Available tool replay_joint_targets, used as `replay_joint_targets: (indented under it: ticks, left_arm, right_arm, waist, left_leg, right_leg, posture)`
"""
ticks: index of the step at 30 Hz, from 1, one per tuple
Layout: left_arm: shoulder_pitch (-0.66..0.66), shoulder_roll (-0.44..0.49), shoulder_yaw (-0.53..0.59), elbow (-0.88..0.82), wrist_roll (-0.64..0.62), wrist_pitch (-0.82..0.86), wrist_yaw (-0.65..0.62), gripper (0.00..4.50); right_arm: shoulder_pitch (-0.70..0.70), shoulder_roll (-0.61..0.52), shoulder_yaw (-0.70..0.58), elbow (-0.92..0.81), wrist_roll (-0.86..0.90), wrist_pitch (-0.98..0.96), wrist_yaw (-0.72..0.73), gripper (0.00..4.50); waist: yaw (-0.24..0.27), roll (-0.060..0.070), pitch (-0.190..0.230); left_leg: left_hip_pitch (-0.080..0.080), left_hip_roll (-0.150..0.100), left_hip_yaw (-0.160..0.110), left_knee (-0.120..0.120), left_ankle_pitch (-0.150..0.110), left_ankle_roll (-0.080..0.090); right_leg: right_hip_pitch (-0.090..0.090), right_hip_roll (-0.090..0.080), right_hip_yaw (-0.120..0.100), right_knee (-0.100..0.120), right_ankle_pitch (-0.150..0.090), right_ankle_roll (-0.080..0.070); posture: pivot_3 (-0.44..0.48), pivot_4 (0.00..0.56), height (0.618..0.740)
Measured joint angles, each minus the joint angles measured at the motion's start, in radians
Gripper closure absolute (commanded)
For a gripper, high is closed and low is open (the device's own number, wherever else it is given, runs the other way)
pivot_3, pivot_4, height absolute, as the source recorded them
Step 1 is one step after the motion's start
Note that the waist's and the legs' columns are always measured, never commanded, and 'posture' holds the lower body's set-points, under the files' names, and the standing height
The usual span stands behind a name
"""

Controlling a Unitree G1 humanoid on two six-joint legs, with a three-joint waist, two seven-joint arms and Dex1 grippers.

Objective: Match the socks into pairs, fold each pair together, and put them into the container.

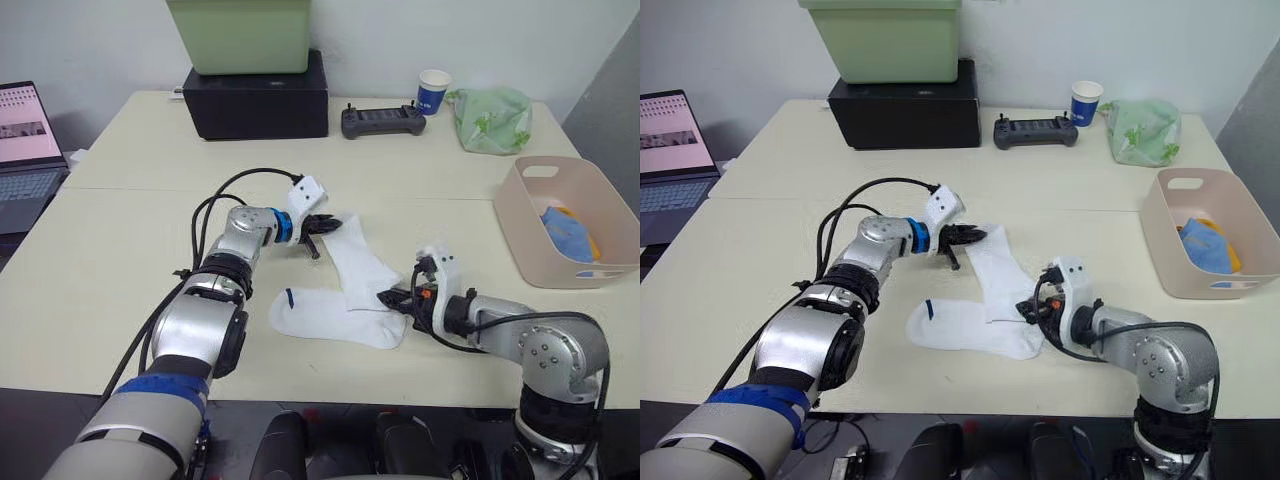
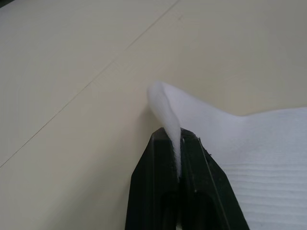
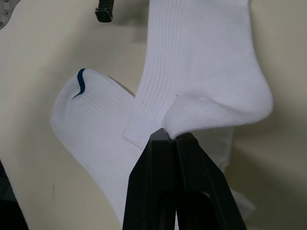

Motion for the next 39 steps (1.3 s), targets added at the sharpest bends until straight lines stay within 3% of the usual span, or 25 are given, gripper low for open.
replay_joint_targets:
  ticks: [3, 6, 7, 10, 12, 16, 22, 26, 30, 36, 37, 38, 39]
  left_arm:
    - [0.065, 0.029, 0.034, -0.152, -0.054, 0.097, -0.023, 4.5]
    - [0.271, 0.038, 0.078, -0.581, -0.147, 0.341, 0.021, 4.5]
    - [0.309, 0.034, 0.083, -0.651, -0.163, 0.384, 0.036, 4.5]
    - [0.509, -0.028, 0.124, -1.053, -0.226, 0.616, 0.197, 4.5]
    - [0.675, -0.143, 0.139, -1.353, -0.251, 0.763, 0.377, 4.5]
    - [0.829, -0.285, 0.138, -1.61, -0.258, 0.908, 0.6, 4.5]
    - [0.982, -0.312, 0.095, -1.714, -0.233, 0.918, 0.753, 4.5]
    - [1.01, -0.298, 0.092, -1.715, -0.216, 0.904, 0.801, 3.48]
    - [1.012, -0.267, 0.102, -1.741, -0.278, 0.983, 0.785, 2.18]
    - [1.012, -0.119, 0.205, -1.815, -0.416, 1.101, 0.698, 0.12]
    - [1.012, -0.074, 0.225, -1.815, -0.441, 1.108, 0.672, 0.0]
    - [1.008, -0.036, 0.246, -1.813, -0.455, 1.113, 0.649, 0.0]
    - [1.017, 0.073, 0.236, -1.797, -0.443, 1.046, 0.573, 0.0]
  right_arm:
    - [-0.054, -0.082, 0.004, 0.024, 0.033, -0.052, 0.078, 4.47]
    - [-0.118, -0.193, -0.002, 0.081, 0.074, -0.108, 0.185, 4.47]
    - [-0.121, -0.212, -0.005, 0.091, 0.076, -0.116, 0.203, 4.47]
    - [-0.135, -0.297, 0.027, 0.171, 0.099, -0.156, 0.305, 4.47]
    - [-0.159, -0.38, 0.087, 0.268, 0.095, -0.215, 0.411, 4.47]
    - [-0.211, -0.43, 0.195, 0.423, 0.052, -0.315, 0.533, 4.47]
    - [-0.298, -0.438, 0.337, 0.607, -0.037, -0.41, 0.642, 4.47]
    - [-0.305, -0.388, 0.386, 0.695, -0.089, -0.46, 0.65, 4.5]
    - [-0.303, -0.389, 0.374, 0.7, -0.118, -0.534, 0.644, 3.49]
    - [-0.222, -0.466, 0.264, 0.523, -0.125, -0.604, 0.619, 1.32]
    - [-0.2, -0.472, 0.254, 0.481, -0.125, -0.611, 0.613, 1.02]
    - [-0.178, -0.476, 0.245, 0.439, -0.126, -0.623, 0.61, 1.02]
    - [-0.139, -0.484, 0.243, 0.366, -0.134, -0.664, 0.609, 1.02]
  waist:
    - [-0.004, 0.0, 0.0]
    - [-0.009, 0.0, 0.0]
    - [-0.009, 0.0, 0.0]
    - [-0.004, 0.001, 0.0]
    - [0.003, 0.0, 0.0]
    - [0.003, 0.0, 0.0]
    - [0.001, 0.0, 0.0]
    - [0.005, 0.0, 0.0]
    - [0.006, 0.0, 0.0]
    - [0.003, 0.001, 0.0]
    - [0.001, 0.001, 0.0]
    - [0.001, 0.001, 0.0]
    - [0.001, 0.0, 0.0]
  left_leg:
    - [0.0, 0.0, 0.0, 0.0, 0.0, 0.0]
    - [0.001, 0.009, -0.004, 0.0, 0.0, 0.0]
    - [0.001, 0.01, -0.003, 0.0, 0.0, 0.0]
    - [0.001, 0.01, -0.003, 0.001, 0.0, 0.0]
    - [0.001, 0.01, -0.003, 0.002, 0.0, 0.0]
    - [0.003, 0.01, 0.0, 0.002, 0.0, 0.0]
    - [0.004, 0.012, 0.001, 0.001, 0.0, 0.0]
    - [0.003, 0.011, 0.001, 0.002, 0.0, 0.0]
    - [0.003, 0.011, 0.0, 0.001, 0.0, 0.0]
    - [0.003, 0.013, 0.0, 0.001, 0.0, 0.0]
    - [0.003, 0.013, 0.0, 0.001, 0.0, 0.0]
    - [0.004, 0.014, 0.0, 0.001, 0.0, 0.0]
    - [0.004, 0.013, 0.0, 0.0, 0.0, -0.001]
  right_leg:
    - [0.0, 0.0, 0.0, 0.0, 0.0, 0.0]
    - [0.001, -0.002, 0.003, -0.001, 0.0, 0.0]
    - [0.001, -0.003, 0.003, 0.0, 0.0, 0.0]
    - [0.002, -0.003, 0.004, -0.001, 0.0, 0.0]
    - [0.003, -0.003, 0.004, -0.001, 0.0, 0.0]
    - [0.005, -0.001, 0.004, -0.001, 0.001, 0.0]
    - [0.004, 0.0, 0.004, -0.002, 0.001, 0.0]
    - [0.005, 0.0, 0.004, -0.002, 0.001, 0.0]
    - [0.004, 0.0, 0.004, -0.003, 0.001, 0.0]
    - [0.004, 0.0, 0.004, -0.002, 0.001, 0.0]
    - [0.004, 0.001, 0.003, -0.002, 0.001, 0.0]
    - [0.004, 0.001, 0.003, -0.002, 0.001, 0.0]
    - [0.003, 0.002, 0.003, -0.002, 0.001, -0.001]
  posture:
    - [0.0, 0.15, 0.74]
    - [0.0, 0.15, 0.74]
    - [0.0, 0.15, 0.74]
    - [0.0, 0.15, 0.74]
    - [0.0, 0.15, 0.74]
    - [0.0, 0.15, 0.74]
    - [0.0, 0.15, 0.74]
    - [0.0, 0.15, 0.74]
    - [0.0, 0.15, 0.74]
    - [0.0, 0.15, 0.74]
    - [0.0, 0.15, 0.74]
    - [0.0, 0.15, 0.74]
    - [0.0, 0.15, 0.74]
